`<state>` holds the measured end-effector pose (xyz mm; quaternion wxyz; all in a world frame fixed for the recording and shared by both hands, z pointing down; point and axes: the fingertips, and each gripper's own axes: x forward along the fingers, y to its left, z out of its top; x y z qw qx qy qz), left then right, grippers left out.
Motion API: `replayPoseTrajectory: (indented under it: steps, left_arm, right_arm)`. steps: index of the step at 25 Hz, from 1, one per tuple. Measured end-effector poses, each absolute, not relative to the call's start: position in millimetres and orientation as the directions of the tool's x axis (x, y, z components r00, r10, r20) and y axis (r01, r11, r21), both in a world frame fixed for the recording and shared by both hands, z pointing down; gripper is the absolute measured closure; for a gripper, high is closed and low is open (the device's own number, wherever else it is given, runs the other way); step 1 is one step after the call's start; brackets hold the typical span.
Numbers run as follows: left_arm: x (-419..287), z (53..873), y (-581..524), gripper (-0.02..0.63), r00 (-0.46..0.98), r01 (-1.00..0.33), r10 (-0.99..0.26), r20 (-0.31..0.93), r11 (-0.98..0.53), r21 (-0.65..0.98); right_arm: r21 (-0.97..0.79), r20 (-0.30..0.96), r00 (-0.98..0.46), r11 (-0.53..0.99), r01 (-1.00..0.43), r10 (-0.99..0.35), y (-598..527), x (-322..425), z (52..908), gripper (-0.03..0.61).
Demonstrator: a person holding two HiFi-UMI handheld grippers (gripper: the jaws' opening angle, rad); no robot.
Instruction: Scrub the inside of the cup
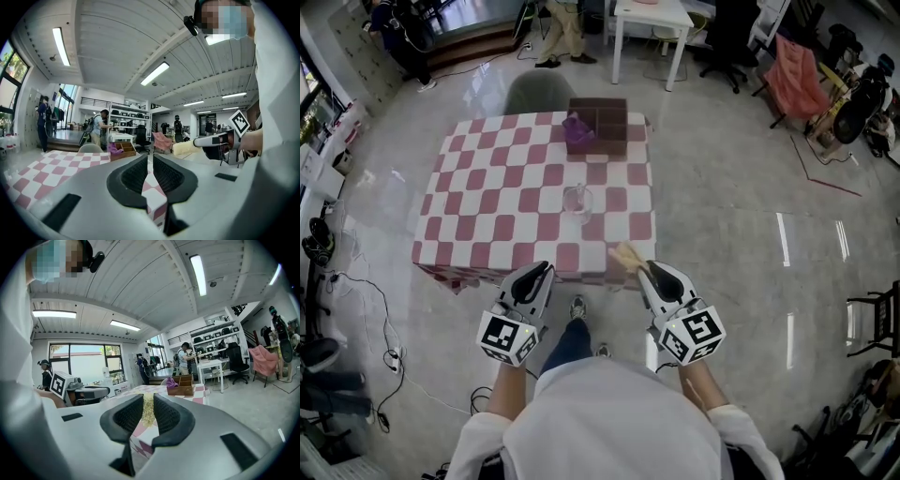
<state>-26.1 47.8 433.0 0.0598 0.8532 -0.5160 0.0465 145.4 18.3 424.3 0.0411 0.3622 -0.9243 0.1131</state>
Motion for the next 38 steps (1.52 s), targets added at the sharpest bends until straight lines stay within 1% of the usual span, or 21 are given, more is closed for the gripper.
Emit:
replayPoseTrajectory:
  steps: [8,19,26,34,38]
  left_arm:
    - [-39.8,450.5,-8.2,0.563,0.498,-0.867,-0.85,0.171,-0.494,0.069]
    - [-53.1,454.3,-67.9,0.563,0.569,-0.821,-0.807,0.159,-0.567,0.065]
    - [-67.9,470.4,-96.9,0.563,0.605,-0.795,-0.778,0.17,-0.601,0.083]
    - [-71.2,488.3,-120.4,0.563,0.668,-0.742,-0.722,0.183,-0.666,0.082]
    - [-69.6,493.3,-122.0,0.561,0.681,-0.73,-0.711,0.178,-0.678,0.083]
  right_arm:
    - [-0.168,0.167,-0.731,0.712,-0.682,-0.661,-30.1,118.5,424.1,0.5]
    - [-0.153,0.174,-0.692,0.676,-0.721,-0.7,-81.3,95.3,420.4,0.5]
    - [-0.152,0.196,-0.662,0.644,-0.749,-0.723,-103.6,81.3,430.1,0.5]
    - [-0.123,0.177,-0.62,0.608,-0.784,-0.764,-126.9,72.4,431.1,0.5]
    - [-0.129,0.181,-0.62,0.607,-0.784,-0.763,-129.6,69.2,433.1,0.5]
